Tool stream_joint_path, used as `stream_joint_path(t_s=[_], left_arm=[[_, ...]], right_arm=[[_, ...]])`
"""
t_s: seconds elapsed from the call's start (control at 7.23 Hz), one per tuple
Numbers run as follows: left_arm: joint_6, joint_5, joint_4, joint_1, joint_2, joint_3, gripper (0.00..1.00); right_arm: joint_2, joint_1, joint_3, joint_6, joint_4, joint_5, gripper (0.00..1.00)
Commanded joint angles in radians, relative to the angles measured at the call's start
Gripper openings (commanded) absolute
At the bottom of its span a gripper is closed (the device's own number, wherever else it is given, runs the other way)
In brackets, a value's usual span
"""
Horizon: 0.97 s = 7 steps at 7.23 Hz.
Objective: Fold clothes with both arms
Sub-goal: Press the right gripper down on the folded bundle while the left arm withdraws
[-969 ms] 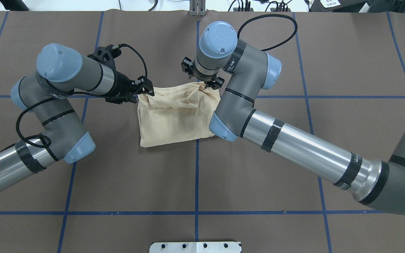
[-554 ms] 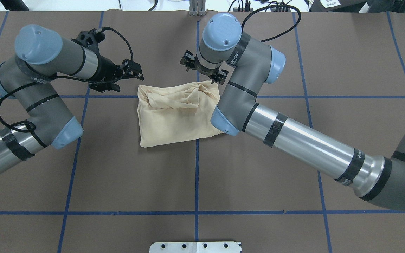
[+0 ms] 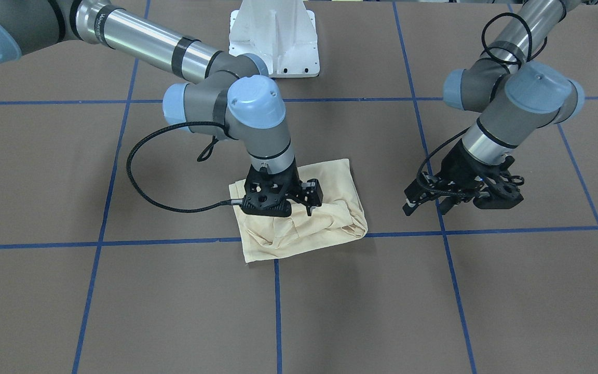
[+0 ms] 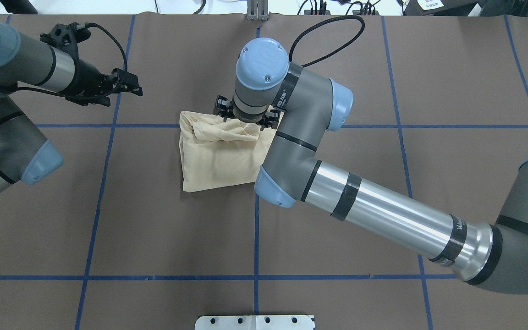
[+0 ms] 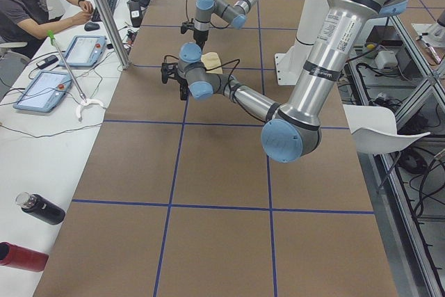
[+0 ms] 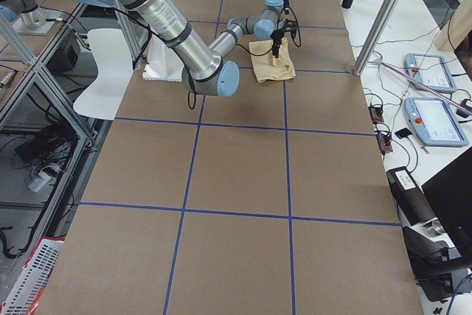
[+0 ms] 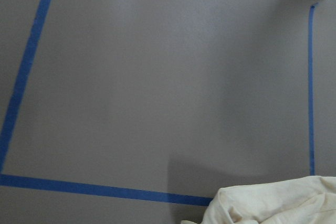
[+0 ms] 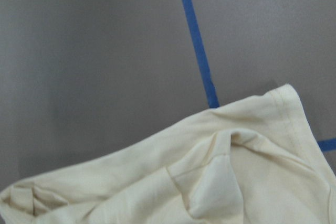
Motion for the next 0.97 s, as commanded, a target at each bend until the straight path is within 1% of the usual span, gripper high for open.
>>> stream_joint_path(t_s=[0.0,0.14,0.28,0.42,0.55,0.69,0.83], left_arm=[[0.086,-0.006,0.002,-0.038,0.038,0.002,0.99],[0.086,-0.006,0.002,-0.039,0.04,0.003,0.99],[0.086,-0.006,0.002,-0.039,0.041,0.003,0.99],[0.086,-0.004,0.002,-0.04,0.041,0.003,0.99],[0.086,-0.004,0.002,-0.039,0.04,0.005,0.99],[0.086,-0.006,0.002,-0.039,0.04,0.005,0.99],[0.086,-0.004,0.002,-0.039,0.041,0.005,0.99]], right_arm=[[0.002,-0.084,0.005,-0.182,-0.068,-0.095,1.0],[0.005,-0.093,-0.024,-0.272,-0.067,-0.117,1.0],[0.007,-0.093,-0.038,-0.308,-0.061,-0.127,1.0],[0.04,-0.09,-0.081,-0.321,-0.046,-0.164,1.0],[0.081,-0.089,-0.163,-0.326,0.009,-0.17,1.0],[0.102,-0.084,-0.248,-0.33,0.099,-0.195,0.99],[0.105,-0.073,-0.267,-0.342,0.111,-0.198,0.99]])
